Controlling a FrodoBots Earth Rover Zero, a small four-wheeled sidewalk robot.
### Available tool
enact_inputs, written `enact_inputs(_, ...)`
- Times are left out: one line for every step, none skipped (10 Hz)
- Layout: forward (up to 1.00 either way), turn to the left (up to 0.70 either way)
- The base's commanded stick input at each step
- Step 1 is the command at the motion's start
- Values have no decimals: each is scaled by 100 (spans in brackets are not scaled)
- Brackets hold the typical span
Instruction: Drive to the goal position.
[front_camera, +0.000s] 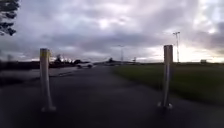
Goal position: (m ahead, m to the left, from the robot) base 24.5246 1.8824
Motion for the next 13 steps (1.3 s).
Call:
enact_inputs(70,-8)
enact_inputs(70,0)
enact_inputs(70,0)
enact_inputs(70,0)
enact_inputs(70,0)
enact_inputs(70,0)
enact_inputs(70,0)
enact_inputs(70,0)
enact_inputs(70,0)
enact_inputs(70,0)
enact_inputs(70,4)
enact_inputs(70,22)
enact_inputs(70,27)
